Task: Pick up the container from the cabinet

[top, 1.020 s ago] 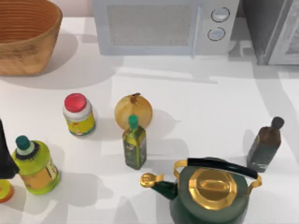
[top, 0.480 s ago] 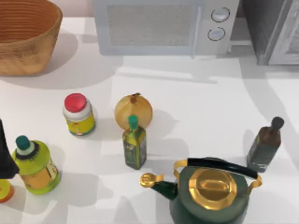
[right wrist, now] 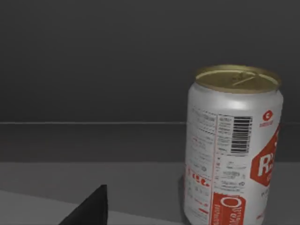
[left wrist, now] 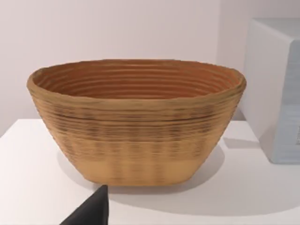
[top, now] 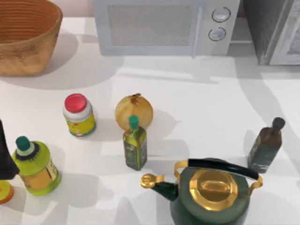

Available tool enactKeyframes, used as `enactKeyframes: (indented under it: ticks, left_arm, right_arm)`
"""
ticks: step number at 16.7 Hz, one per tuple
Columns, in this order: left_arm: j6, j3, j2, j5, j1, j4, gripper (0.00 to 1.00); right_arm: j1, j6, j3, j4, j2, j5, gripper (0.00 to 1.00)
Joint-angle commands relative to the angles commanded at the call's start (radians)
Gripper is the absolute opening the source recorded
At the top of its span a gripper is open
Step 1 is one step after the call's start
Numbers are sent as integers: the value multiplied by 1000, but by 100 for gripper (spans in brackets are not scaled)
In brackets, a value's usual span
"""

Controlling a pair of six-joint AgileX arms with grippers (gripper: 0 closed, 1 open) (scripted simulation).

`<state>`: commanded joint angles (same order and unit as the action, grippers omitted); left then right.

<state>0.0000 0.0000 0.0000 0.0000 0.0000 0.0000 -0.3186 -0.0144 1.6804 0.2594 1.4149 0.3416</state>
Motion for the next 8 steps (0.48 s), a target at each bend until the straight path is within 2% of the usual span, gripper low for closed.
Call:
enactKeyframes:
  ticks: [8]
  left_arm:
    - [0,0,0,0,0,0,100]
  right_arm:
    - [55,0,178,-16,196,-52,100]
